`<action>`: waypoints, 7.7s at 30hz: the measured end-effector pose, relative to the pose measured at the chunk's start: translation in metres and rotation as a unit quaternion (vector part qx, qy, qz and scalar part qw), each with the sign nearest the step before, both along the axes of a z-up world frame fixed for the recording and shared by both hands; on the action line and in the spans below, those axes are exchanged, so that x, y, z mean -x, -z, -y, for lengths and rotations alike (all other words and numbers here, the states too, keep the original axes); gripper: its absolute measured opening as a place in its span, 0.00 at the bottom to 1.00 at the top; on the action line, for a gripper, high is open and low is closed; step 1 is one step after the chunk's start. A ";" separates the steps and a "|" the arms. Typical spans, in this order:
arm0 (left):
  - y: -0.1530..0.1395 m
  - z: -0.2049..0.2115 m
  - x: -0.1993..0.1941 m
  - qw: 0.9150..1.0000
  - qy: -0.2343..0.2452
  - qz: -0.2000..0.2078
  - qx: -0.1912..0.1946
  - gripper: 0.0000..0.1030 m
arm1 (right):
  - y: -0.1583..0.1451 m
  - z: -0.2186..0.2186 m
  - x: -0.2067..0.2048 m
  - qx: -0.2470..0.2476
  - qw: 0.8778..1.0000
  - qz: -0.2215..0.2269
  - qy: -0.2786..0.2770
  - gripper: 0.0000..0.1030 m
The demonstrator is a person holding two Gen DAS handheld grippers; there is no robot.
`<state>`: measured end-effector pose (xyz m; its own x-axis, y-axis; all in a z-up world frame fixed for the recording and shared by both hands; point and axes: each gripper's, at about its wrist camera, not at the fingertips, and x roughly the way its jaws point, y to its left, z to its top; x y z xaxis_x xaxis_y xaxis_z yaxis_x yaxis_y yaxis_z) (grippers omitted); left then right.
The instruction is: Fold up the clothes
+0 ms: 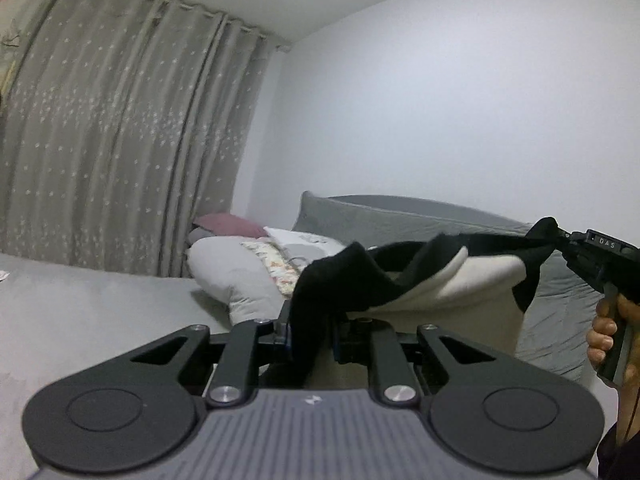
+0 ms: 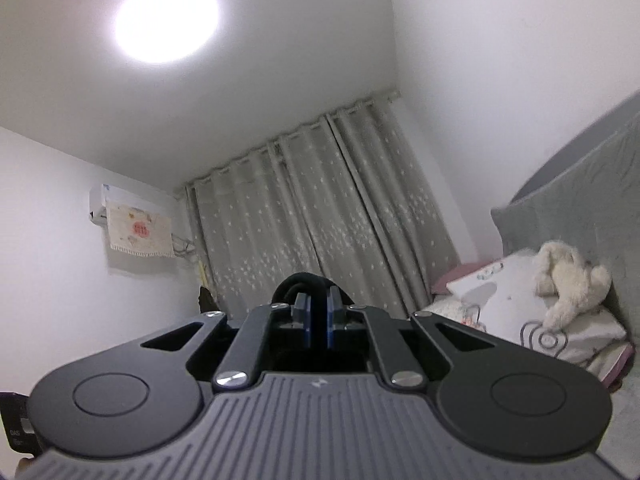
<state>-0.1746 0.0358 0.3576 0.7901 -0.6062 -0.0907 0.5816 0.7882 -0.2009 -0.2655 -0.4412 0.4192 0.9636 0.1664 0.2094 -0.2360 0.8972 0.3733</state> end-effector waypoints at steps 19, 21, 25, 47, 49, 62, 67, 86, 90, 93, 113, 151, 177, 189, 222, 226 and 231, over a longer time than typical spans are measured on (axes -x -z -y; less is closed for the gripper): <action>-0.068 -0.059 0.092 0.998 -0.023 -0.062 0.007 0.17 | 0.054 -0.233 -0.249 -0.139 0.926 -0.126 -0.329 0.10; -0.049 -0.006 0.063 0.995 0.028 -0.098 0.000 0.17 | 0.067 -0.232 -0.261 -0.150 0.920 -0.165 -0.321 0.24; 0.007 0.068 -0.013 0.973 0.068 -0.223 0.006 0.20 | 0.097 -0.176 -0.262 -0.092 0.945 -0.239 -0.202 0.77; 0.224 0.095 -0.112 0.886 0.045 -0.158 -0.433 0.81 | 0.368 -0.076 -0.108 0.028 0.903 -0.410 -0.125 0.77; 0.248 0.121 -0.104 0.853 0.091 -0.087 -0.506 0.81 | 0.380 -0.086 -0.110 0.061 0.896 -0.423 -0.119 0.77; 0.338 0.185 -0.114 0.793 0.241 0.006 -0.560 0.73 | 0.406 -0.111 -0.135 0.093 0.886 -0.431 -0.145 0.22; 0.342 0.187 -0.129 0.807 0.235 -0.007 -0.542 0.47 | 0.407 -0.103 -0.143 0.086 0.887 -0.435 -0.125 0.16; 0.326 0.196 -0.144 0.862 0.157 0.011 -0.482 0.22 | 0.402 -0.094 -0.125 0.071 0.898 -0.419 -0.109 0.04; 0.317 0.198 -0.145 0.866 0.169 0.004 -0.470 0.06 | 0.378 -0.086 -0.108 0.072 0.922 -0.371 -0.084 0.03; 0.316 0.201 -0.144 0.865 0.146 0.013 -0.481 0.03 | 0.366 -0.086 -0.099 0.106 0.931 -0.346 -0.055 0.03; 0.034 0.009 -0.027 0.988 0.002 0.100 -0.114 0.03 | 0.118 -0.146 -0.030 0.312 0.949 -0.049 0.009 0.03; -0.001 0.109 -0.064 0.987 -0.027 0.010 -0.157 0.04 | 0.075 -0.103 -0.133 0.401 0.899 -0.075 0.160 0.03; 0.280 0.153 -0.314 0.928 0.070 -0.240 -0.275 0.79 | 0.357 -0.031 -0.327 0.188 0.876 -0.427 -0.123 0.50; 0.311 0.194 -0.296 0.893 0.031 -0.129 -0.429 0.73 | 0.394 -0.036 -0.342 0.179 0.853 -0.442 -0.215 0.63; 0.233 0.099 -0.263 0.955 -0.042 -0.165 -0.244 0.04 | 0.300 -0.080 -0.243 0.282 0.891 -0.343 -0.094 0.06; 0.225 0.077 -0.254 0.949 -0.041 -0.192 -0.245 0.04 | 0.310 -0.076 -0.221 0.279 0.875 -0.378 -0.114 0.08; 0.262 0.072 -0.259 0.924 -0.015 -0.248 -0.289 0.04 | 0.357 -0.073 -0.233 0.292 0.840 -0.437 -0.139 0.20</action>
